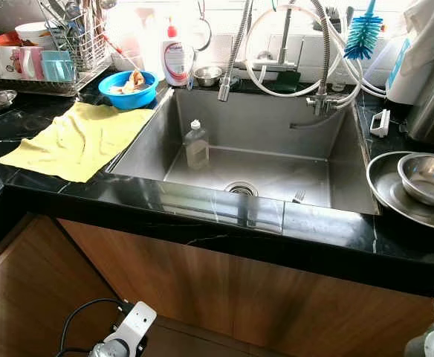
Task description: Kitchen organization
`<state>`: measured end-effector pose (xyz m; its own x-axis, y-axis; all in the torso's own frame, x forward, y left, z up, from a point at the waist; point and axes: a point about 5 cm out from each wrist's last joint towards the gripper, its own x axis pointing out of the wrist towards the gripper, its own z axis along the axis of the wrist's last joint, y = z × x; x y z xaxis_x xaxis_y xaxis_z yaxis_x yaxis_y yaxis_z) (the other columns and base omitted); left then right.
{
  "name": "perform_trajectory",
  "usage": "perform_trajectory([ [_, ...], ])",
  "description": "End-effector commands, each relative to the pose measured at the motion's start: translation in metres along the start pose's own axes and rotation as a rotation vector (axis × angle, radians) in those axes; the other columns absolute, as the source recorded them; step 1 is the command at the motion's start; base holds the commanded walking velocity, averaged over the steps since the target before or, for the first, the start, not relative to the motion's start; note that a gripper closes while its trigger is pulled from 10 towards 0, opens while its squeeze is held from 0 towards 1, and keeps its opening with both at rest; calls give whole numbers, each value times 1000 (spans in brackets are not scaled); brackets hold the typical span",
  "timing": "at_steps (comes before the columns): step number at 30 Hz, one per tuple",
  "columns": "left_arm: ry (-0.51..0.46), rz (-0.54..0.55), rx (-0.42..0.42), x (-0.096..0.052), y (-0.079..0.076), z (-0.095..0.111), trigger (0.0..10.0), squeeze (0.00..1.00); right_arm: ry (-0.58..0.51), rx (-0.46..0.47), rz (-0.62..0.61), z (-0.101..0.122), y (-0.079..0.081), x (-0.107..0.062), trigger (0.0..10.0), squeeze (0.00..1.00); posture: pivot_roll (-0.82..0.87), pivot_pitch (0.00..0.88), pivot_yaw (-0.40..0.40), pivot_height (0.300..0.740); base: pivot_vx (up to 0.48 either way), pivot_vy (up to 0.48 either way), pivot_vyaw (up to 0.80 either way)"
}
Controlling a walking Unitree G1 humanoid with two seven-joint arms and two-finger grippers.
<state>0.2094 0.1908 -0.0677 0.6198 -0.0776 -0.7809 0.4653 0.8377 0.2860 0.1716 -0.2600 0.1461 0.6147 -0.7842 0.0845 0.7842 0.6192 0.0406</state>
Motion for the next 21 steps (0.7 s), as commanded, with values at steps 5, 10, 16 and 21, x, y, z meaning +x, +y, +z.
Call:
perform_trajectory([
  [5, 16, -1, 26, -1, 2, -5, 10000, 0, 30, 24, -14, -4, 0, -2, 10000, 0, -132, 0, 43, 740, 0, 0, 0],
  [10, 15, -1, 27, -1, 2, -5, 10000, 0, 32, 27, -16, -5, 0, -1, 0, 0, -132, 0, 44, 740, 0, 0, 0],
  [16, 14, -1, 30, -1, 2, -4, 10000, 0, 36, 31, -15, -5, 2, -1, 0, 0, -131, 0, 45, 740, 0, 0, 0],
  [21, 13, -3, 30, -1, 2, -4, 10000, 0, 37, 33, -14, -5, 2, 0, 0, 0, -132, 0, 44, 740, 0, 0, 0],
])
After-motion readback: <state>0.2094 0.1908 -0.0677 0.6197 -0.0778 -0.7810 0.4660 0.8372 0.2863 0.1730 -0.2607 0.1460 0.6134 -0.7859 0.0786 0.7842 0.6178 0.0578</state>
